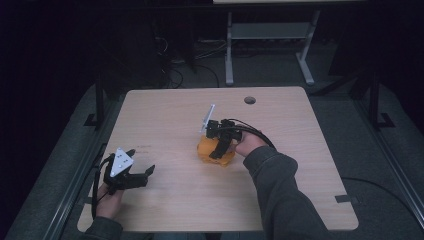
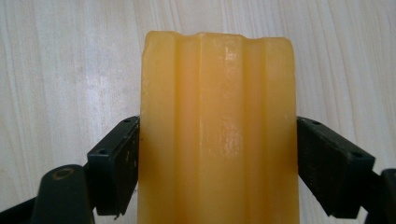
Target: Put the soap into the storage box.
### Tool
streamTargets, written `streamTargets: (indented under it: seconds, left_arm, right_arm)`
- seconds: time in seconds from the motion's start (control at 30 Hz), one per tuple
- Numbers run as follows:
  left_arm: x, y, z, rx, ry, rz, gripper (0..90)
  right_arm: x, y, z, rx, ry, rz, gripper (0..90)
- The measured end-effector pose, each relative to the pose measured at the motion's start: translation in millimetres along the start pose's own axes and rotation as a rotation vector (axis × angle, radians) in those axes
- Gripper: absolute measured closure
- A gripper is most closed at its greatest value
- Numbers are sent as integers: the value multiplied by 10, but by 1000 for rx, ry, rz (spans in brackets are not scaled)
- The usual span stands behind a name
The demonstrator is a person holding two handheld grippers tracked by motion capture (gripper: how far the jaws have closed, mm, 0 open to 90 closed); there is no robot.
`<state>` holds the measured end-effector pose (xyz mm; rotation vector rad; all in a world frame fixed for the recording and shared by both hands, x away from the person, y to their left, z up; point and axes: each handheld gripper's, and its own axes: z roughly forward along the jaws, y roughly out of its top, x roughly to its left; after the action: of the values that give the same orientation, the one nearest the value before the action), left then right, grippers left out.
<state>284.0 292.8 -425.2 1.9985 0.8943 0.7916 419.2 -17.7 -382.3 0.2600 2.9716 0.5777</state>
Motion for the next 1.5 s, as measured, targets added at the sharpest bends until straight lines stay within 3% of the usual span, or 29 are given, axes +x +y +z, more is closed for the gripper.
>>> streamTargets:
  seconds: [0.4,1.5]
  left_arm:
    - [0,0,3,-1,0,0,141]
    - [-6,1,13,2,-2,2,141]
  right_arm:
    - [-6,-48,57,1,5,24,187]
    - [10,-148,-124,-43,-4,39,181]
